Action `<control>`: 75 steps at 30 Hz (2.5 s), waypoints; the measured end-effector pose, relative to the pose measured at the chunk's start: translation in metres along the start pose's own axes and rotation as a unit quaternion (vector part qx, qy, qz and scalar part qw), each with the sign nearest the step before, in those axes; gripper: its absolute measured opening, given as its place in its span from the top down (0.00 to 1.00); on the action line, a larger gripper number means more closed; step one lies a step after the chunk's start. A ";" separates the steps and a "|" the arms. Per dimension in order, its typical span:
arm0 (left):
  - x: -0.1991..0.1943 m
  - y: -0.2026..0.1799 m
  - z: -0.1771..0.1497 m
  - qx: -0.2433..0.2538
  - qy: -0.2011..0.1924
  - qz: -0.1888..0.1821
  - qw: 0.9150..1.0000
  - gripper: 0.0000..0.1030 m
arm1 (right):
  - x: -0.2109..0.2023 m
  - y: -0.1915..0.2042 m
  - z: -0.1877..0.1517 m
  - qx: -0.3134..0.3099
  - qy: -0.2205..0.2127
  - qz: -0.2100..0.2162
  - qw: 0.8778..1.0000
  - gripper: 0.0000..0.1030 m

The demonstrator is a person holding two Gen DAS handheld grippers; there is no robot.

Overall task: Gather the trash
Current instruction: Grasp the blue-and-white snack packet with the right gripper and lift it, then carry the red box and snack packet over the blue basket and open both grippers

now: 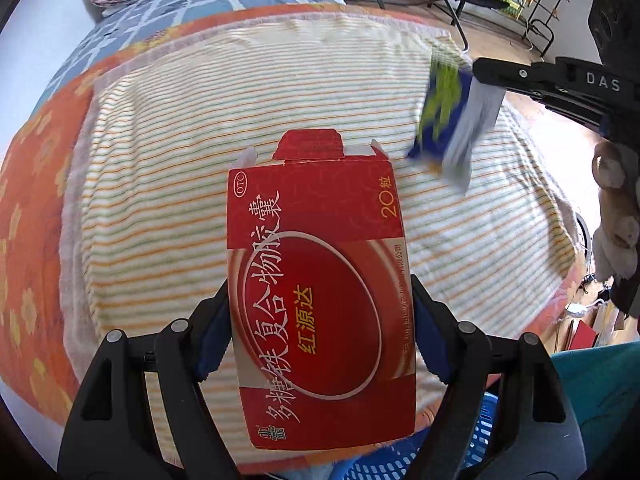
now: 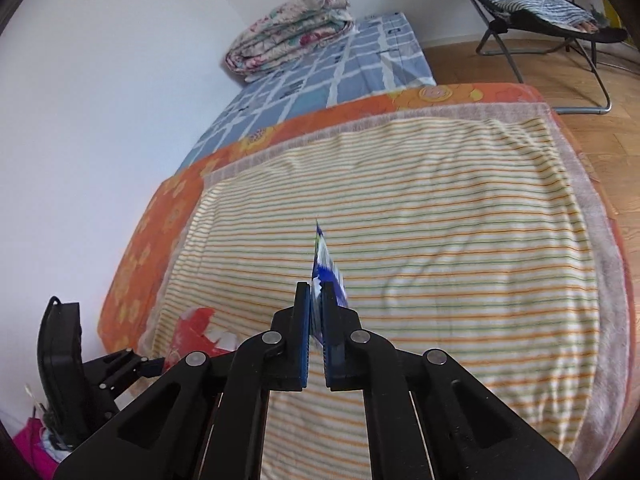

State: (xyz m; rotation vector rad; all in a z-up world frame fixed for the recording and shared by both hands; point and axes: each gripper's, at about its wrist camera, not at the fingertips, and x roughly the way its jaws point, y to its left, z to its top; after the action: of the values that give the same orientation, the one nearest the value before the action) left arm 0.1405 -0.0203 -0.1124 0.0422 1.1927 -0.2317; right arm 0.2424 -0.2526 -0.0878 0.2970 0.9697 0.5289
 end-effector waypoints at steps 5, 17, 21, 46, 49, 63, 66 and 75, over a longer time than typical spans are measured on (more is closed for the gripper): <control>-0.022 -0.006 -0.016 0.000 -0.016 0.007 1.000 0.23 | -0.027 0.006 -0.007 -0.024 -0.019 -0.012 0.999 1.00; -0.036 0.003 -0.041 -0.031 -0.014 -0.014 0.999 0.23 | 0.017 -0.012 -0.030 -0.157 0.127 -0.053 0.978 0.79; -0.037 0.008 -0.044 -0.044 -0.013 -0.022 0.999 0.23 | 0.037 -0.034 -0.043 -0.184 0.164 -0.067 0.967 0.49; -0.052 0.000 -0.058 -0.046 -0.027 -0.031 0.998 0.23 | 0.038 -0.018 -0.050 -0.213 0.130 -0.089 0.964 0.53; -0.059 -0.004 -0.065 -0.041 -0.034 -0.028 0.998 0.23 | 0.021 -0.009 -0.053 -0.204 0.121 -0.076 0.968 0.53; -0.079 -0.030 -0.115 -0.024 -0.050 -0.026 0.998 0.23 | -0.054 0.038 -0.106 -0.161 0.095 -0.017 0.982 0.53; -0.079 -0.035 -0.127 -0.022 -0.048 -0.028 0.998 0.23 | -0.067 0.048 -0.125 -0.161 0.090 -0.010 0.983 0.53; -0.069 -0.046 -0.169 -0.031 -0.029 -0.037 0.998 0.23 | -0.091 0.075 -0.190 -0.162 0.090 0.015 0.983 0.53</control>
State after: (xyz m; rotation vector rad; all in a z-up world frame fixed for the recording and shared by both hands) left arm -0.0479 -0.0285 -0.1077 -0.0630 1.1451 -0.2585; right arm 0.0192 -0.2387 -0.0918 -0.0293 1.0360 0.7397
